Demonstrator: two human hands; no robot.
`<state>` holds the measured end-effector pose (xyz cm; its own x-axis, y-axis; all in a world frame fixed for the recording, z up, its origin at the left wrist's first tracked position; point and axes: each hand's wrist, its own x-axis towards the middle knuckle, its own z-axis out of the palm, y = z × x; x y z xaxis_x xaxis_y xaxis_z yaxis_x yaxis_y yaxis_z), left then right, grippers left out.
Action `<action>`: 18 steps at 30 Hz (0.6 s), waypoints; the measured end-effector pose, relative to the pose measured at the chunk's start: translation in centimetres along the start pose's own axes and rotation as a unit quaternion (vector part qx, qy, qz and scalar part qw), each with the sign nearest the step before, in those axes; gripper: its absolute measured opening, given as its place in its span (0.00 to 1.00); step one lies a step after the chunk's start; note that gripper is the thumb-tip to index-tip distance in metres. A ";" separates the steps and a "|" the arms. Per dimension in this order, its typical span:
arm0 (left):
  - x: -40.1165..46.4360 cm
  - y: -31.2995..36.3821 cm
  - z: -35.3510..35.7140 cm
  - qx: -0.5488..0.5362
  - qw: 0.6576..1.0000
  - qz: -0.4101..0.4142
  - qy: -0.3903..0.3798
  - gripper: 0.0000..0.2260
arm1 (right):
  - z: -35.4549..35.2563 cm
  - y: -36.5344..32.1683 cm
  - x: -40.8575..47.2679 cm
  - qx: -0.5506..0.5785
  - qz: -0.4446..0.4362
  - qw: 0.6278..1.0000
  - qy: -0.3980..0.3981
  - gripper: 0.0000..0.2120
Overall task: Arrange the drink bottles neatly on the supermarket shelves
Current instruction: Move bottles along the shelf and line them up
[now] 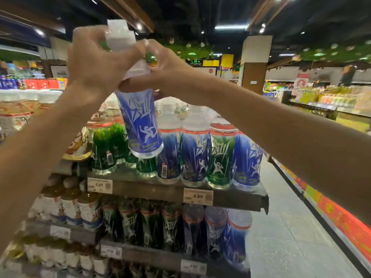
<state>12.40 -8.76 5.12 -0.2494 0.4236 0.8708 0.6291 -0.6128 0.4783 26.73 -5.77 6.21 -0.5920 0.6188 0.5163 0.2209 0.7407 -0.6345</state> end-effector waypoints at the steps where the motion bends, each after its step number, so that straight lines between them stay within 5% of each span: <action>1: 0.2 0.4 0.3 -0.023 1.000 -0.012 -0.009 0.24 | -0.5 -0.4 -0.5 -0.002 0.001 1.000 0.002 0.40; 6: 0.7 0.9 2.4 -0.099 0.992 -0.060 -0.049 0.20 | -2.6 -0.6 -2.8 -0.030 0.034 0.998 0.036 0.40; 9: 1.2 -0.4 3.7 -0.155 0.978 -0.132 -0.044 0.22 | -3.8 0.6 -4.1 -0.008 0.069 0.996 0.053 0.30; 14: 0.0 -2.0 7.5 -0.031 0.990 -0.084 -0.107 0.09 | -6.9 1.3 -7.2 0.009 0.059 0.994 0.089 0.23; 18: 0.1 -0.5 9.9 0.003 0.988 -0.078 -0.133 0.11 | -10.3 1.5 -9.5 0.002 0.045 0.992 0.121 0.08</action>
<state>19.37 -1.80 3.82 -0.1419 0.6731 0.7258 0.6031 -0.5226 0.6026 40.71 -7.81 6.29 -0.3660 0.7276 0.5802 0.2618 0.6788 -0.6861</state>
